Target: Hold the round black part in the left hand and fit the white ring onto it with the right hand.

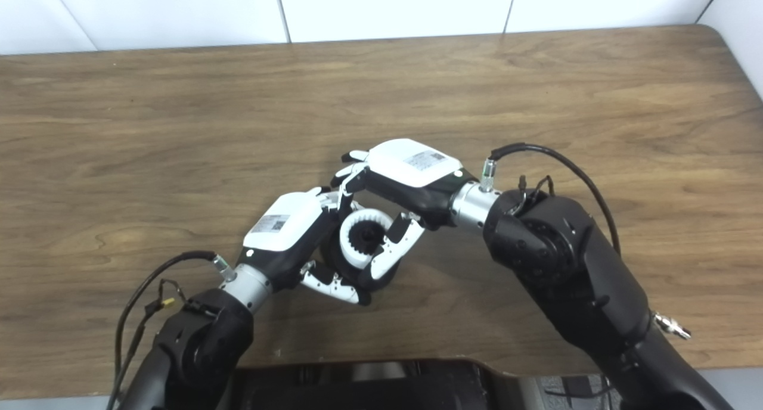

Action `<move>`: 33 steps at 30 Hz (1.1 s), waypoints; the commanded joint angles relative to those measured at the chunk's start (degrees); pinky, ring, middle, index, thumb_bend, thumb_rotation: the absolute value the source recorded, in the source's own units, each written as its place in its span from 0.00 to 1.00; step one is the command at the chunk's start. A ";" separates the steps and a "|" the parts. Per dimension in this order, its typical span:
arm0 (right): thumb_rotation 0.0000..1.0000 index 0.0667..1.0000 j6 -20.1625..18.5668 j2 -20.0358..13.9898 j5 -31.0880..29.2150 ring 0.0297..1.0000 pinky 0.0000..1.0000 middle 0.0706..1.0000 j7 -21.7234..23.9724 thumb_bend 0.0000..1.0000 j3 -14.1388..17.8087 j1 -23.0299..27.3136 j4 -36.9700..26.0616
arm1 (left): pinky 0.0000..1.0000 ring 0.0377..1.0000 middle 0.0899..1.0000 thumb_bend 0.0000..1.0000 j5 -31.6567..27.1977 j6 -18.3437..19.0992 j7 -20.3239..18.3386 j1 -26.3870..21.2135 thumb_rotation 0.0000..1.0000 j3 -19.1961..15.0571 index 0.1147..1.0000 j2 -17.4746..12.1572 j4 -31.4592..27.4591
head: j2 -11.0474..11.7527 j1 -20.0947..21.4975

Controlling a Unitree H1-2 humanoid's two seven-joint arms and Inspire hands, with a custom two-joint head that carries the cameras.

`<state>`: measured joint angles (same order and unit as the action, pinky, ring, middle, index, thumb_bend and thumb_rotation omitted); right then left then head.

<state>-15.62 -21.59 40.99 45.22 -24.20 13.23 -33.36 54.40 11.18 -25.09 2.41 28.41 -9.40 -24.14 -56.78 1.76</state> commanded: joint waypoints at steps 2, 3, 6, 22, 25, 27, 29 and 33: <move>0.47 0.77 -1.46 -0.24 -0.31 0.97 0.96 0.87 1.08 1.00 1.49 2.68 -1.61 | 0.97 0.87 0.76 0.52 0.43 -0.78 -0.85 -0.43 0.05 0.77 0.42 0.14 -0.29 | 0.06 0.10; 0.47 0.78 -1.88 -0.17 -0.41 0.97 0.95 0.87 1.28 1.00 1.86 3.12 -2.03 | 0.97 0.87 0.76 0.52 0.30 -0.92 -0.65 -0.39 0.05 0.71 0.42 0.07 -0.09 | 0.12 0.11; 0.48 0.83 -3.27 0.11 -1.31 0.97 0.95 0.88 1.75 1.00 3.40 4.50 -3.35 | 0.97 0.87 0.76 0.52 0.27 -1.38 0.00 -0.31 0.05 0.60 0.41 -0.11 0.44 | 0.24 0.07; 0.49 0.84 -6.07 -0.47 -4.50 0.94 0.88 0.85 1.67 1.00 7.92 7.53 -5.31 | 0.95 0.86 0.75 0.52 1.53 -1.61 1.03 -0.30 0.05 -0.04 0.42 -1.03 1.51 | 0.95 0.32; 0.48 0.83 -7.60 -0.19 -4.58 0.94 0.90 0.85 1.43 1.00 8.38 7.82 -5.77 | 0.95 0.84 0.74 0.52 1.75 -2.10 2.11 -0.25 0.06 -0.30 0.42 -1.24 2.05 | 1.16 0.30; 0.48 0.82 -8.11 -0.01 -4.62 0.95 0.90 0.85 1.01 1.00 8.58 7.74 -5.84 | 0.94 0.84 0.73 0.52 1.81 -2.15 3.09 -0.08 0.06 -0.79 0.42 -0.96 2.58 | 1.34 0.29; 0.47 0.81 -8.31 0.04 -4.72 0.94 0.90 0.84 0.79 1.00 8.70 7.62 -5.84 | 0.94 0.84 0.73 0.52 2.34 -2.12 3.64 -0.07 0.07 -1.08 0.42 -0.72 3.00 | 1.42 0.25; 0.48 0.81 -8.89 -0.02 -4.91 0.95 0.88 0.84 0.62 1.00 8.78 7.33 -6.05 | 0.91 0.83 0.73 0.68 3.73 -1.60 3.34 -0.33 0.17 -1.22 0.51 -0.64 2.91 | 1.63 0.32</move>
<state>-24.31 -21.64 36.52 47.33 -16.41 18.89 -37.43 56.19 8.64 -21.19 2.44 27.65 -9.73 -22.07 -55.11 2.02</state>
